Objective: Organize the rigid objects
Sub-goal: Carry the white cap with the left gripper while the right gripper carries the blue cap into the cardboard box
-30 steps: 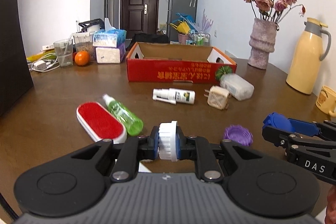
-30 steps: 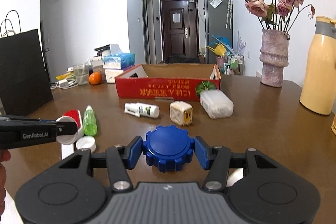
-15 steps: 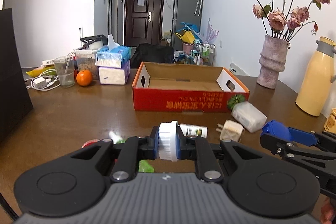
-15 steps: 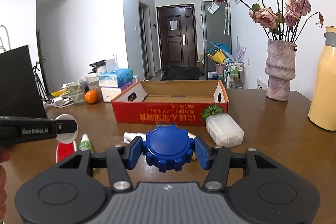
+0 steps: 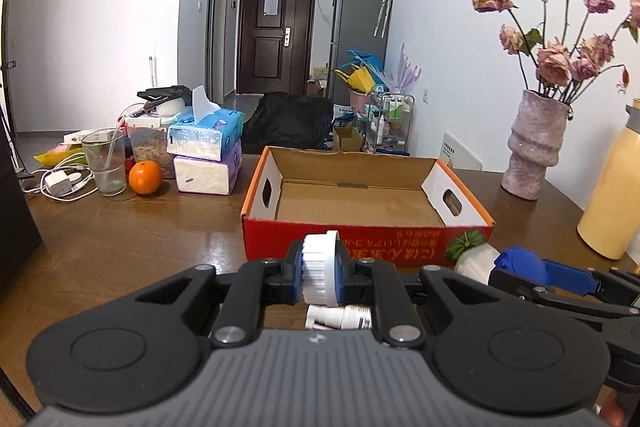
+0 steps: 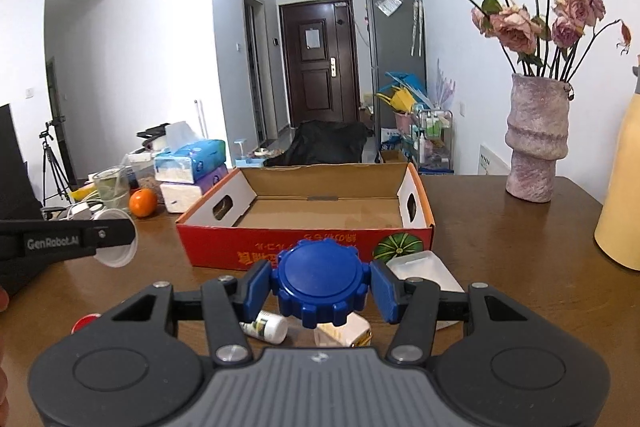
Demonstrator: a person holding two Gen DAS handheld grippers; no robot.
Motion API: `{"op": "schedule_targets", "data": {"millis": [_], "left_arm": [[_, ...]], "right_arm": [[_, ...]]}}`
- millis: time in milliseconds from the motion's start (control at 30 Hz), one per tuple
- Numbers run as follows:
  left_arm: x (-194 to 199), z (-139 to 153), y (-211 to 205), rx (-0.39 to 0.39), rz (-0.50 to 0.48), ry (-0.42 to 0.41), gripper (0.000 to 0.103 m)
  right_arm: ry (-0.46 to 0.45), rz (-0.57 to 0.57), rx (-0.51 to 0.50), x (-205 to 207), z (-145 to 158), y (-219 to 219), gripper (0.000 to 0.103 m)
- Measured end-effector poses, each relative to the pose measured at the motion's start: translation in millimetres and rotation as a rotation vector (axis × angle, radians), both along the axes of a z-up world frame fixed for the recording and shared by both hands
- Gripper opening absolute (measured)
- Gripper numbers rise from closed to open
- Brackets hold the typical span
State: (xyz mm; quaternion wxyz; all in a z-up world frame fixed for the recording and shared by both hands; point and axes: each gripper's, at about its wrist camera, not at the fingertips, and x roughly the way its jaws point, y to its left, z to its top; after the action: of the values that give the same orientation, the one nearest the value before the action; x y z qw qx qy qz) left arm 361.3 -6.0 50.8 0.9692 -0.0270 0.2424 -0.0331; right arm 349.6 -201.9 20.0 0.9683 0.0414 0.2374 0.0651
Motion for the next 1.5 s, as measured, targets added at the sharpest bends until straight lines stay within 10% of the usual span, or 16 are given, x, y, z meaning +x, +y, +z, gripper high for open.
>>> {"op": "schedule_targets", "data": {"millis": [1500], "left_arm": [[228.4,-28.7,-29.2,0.075,0.055,0.153,0.016]], "right_arm": [[0.186,0.004,-0.074,238.5,-19.8,5.5,0.053]]}}
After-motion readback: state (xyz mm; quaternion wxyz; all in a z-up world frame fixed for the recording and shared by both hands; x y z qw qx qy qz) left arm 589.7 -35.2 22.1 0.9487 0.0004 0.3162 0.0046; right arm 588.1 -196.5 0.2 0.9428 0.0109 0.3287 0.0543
